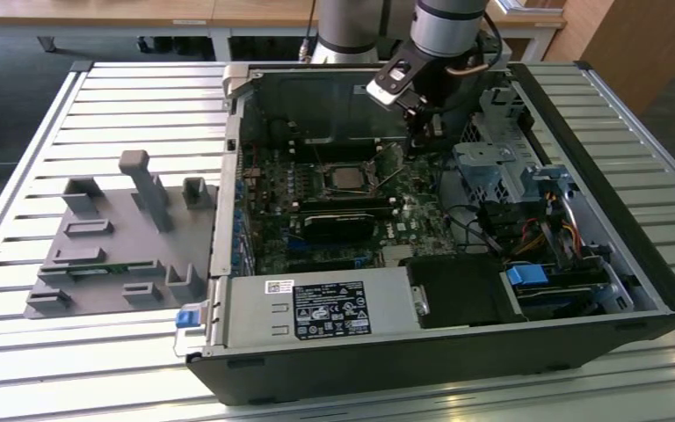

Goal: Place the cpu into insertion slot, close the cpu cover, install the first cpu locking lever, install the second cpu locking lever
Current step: 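Close the cpu cover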

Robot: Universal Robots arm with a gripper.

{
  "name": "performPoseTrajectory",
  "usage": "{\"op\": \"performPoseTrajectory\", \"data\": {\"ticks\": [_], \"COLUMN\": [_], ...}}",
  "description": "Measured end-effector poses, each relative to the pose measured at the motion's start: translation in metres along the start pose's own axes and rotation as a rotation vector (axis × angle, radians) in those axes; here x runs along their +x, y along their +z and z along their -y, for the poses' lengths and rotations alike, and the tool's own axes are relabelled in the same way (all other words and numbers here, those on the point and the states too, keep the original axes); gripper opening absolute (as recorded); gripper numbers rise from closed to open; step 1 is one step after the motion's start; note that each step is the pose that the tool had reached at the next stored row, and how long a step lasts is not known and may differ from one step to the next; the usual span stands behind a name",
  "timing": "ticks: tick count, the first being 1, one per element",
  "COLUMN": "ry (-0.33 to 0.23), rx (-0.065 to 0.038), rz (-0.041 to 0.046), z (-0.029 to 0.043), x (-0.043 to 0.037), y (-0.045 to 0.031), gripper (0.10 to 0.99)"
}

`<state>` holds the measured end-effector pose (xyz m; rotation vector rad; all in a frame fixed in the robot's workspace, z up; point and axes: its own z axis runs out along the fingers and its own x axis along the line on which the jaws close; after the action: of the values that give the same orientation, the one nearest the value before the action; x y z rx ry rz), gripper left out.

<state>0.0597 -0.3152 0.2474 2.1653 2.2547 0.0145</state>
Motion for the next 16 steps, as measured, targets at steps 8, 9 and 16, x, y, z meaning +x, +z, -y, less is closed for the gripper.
{"op": "performPoseTrajectory", "data": {"ticks": [8, 9, 16], "ry": [0.000, 0.000, 0.000], "rx": [0.001, 0.001, 0.001], "rz": [0.0014, 0.0014, 0.0017], "z": [0.0014, 0.0021, 0.0066], "x": [0.0002, 0.0002, 0.0004], "y": [0.0018, 0.0018, 0.0022], "gripper": [0.106, 0.106, 0.106]}}
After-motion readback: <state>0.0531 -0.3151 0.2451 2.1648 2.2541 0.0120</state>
